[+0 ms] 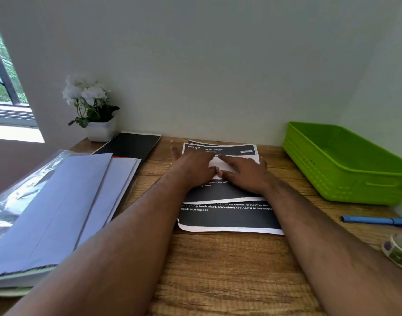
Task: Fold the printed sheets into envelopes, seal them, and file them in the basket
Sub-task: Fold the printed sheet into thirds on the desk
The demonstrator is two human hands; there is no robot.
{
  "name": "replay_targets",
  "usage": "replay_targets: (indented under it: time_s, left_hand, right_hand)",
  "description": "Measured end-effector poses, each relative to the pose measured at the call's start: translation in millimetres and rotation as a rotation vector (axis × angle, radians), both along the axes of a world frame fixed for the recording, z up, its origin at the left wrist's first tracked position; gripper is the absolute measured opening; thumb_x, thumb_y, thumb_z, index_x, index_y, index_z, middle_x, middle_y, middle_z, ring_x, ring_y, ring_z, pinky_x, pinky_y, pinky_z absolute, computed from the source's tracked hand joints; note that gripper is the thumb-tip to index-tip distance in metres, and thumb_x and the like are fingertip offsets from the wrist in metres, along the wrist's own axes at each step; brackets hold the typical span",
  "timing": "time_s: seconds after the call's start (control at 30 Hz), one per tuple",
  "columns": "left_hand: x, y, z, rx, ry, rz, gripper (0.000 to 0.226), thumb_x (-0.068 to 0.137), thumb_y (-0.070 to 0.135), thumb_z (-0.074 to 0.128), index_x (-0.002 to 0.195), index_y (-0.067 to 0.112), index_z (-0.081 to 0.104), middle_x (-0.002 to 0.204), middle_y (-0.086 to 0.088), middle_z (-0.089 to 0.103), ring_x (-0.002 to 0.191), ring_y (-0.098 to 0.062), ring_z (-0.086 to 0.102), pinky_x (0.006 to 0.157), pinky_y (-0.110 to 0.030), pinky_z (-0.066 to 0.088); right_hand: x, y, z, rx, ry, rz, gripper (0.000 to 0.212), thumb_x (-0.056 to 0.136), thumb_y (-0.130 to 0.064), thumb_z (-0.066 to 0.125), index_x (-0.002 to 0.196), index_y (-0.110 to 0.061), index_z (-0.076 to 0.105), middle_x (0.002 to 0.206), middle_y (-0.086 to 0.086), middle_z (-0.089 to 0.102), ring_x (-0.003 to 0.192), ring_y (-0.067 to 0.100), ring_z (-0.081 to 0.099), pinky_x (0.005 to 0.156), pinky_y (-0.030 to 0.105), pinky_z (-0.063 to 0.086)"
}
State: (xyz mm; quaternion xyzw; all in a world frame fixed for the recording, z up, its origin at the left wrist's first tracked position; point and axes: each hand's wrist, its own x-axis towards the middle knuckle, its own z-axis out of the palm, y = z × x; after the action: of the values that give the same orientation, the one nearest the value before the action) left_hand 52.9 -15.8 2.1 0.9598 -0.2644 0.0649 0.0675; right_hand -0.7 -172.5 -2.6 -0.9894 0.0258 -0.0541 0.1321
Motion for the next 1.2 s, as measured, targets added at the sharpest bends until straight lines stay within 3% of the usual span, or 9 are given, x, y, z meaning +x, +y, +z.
replay_targets:
  time_s: [0.17,0.3,0.4,0.5,0.63,0.77,1.03,1.13,1.2]
  left_hand:
    - [10,-1,-9,-0.188,0.040,-0.036,0.058,0.089,0.045,0.058,0.143,0.037,0.039,0.135,-0.001,0.052,0.133,-0.024,0.042,0.112,-0.066,0.014]
    - [13,0,-12,-0.225,0.061,0.054,0.068,0.086,0.051,0.059,0.146,0.031,0.034,0.149,-0.006,0.041,0.137,-0.029,0.037,0.111,-0.056,0.025]
    - [13,0,-11,-0.176,0.054,0.082,0.060,0.085,0.056,0.058,0.138,0.031,0.047,0.145,-0.005,0.045,0.134,-0.029,0.039,0.109,-0.053,0.030]
    - [13,1,-7,-0.263,0.122,0.136,0.048,0.080,0.058,0.065,0.121,0.032,0.061,0.139,-0.003,0.048,0.133,-0.026,0.039,0.109,-0.053,0.027]
    - [9,3,-6,-0.303,0.142,0.157,0.037,0.080,0.057,0.066,0.106,0.031,0.061,0.137,-0.004,0.046,0.132,-0.026,0.036,0.108,-0.051,0.022]
    - [6,2,-7,-0.163,0.053,0.186,0.058,0.086,0.063,0.053,0.130,0.026,0.050,0.142,-0.007,0.044,0.133,-0.028,0.037,0.107,-0.055,0.019]
    - [10,6,-4,-0.118,0.088,0.174,0.083,0.070,0.083,0.052,0.128,0.024,0.053,0.141,-0.007,0.045,0.136,-0.027,0.032,0.109,-0.060,0.019]
    - [5,3,-3,-0.131,0.009,0.169,0.078,0.072,0.078,0.056,0.128,0.025,0.048,0.143,-0.006,0.044,0.139,-0.027,0.031,0.110,-0.067,0.005]
    - [-2,0,2,-0.207,-0.124,0.125,0.061,0.075,0.068,0.063,0.116,0.026,0.046,0.127,0.000,0.056,0.131,-0.026,0.043,0.110,-0.065,-0.001]
  right_hand:
    - [-6,0,8,0.171,-0.026,0.064,0.065,0.087,-0.032,0.057,0.142,-0.051,0.030,0.151,-0.014,0.037,0.141,0.008,0.027,0.116,0.056,-0.002]
    - [-4,-3,6,0.168,0.002,0.069,0.070,0.085,-0.032,0.057,0.143,-0.053,0.023,0.156,-0.012,0.028,0.145,0.006,0.015,0.116,0.056,-0.003]
    - [-2,-4,4,0.170,0.019,0.067,0.070,0.084,-0.035,0.056,0.144,-0.053,0.022,0.157,-0.012,0.024,0.146,0.005,0.011,0.116,0.056,-0.003]
    - [-1,-4,3,0.164,0.034,0.061,0.070,0.085,-0.035,0.056,0.145,-0.050,0.022,0.158,-0.014,0.020,0.147,0.007,0.007,0.116,0.057,-0.004]
    - [-1,-4,3,0.149,0.020,0.063,0.071,0.086,-0.036,0.056,0.146,-0.049,0.020,0.158,-0.018,0.016,0.148,0.009,0.005,0.115,0.058,-0.006]
    - [-1,-2,2,0.118,-0.026,0.042,0.069,0.088,-0.037,0.055,0.147,-0.046,0.021,0.158,-0.018,0.018,0.147,0.009,0.009,0.116,0.057,-0.003]
    - [-1,-2,2,0.114,-0.024,0.052,0.066,0.088,-0.041,0.054,0.147,-0.045,0.023,0.157,-0.013,0.023,0.146,0.011,0.015,0.117,0.054,0.006]
    - [1,-4,2,0.143,-0.092,0.049,0.069,0.084,-0.045,0.060,0.145,-0.045,0.028,0.155,-0.016,0.025,0.146,0.008,0.013,0.115,0.057,0.003]
    - [3,-6,2,0.122,-0.174,0.041,0.078,0.078,-0.048,0.067,0.145,-0.045,0.027,0.154,-0.018,0.029,0.146,0.007,0.013,0.114,0.057,0.001]
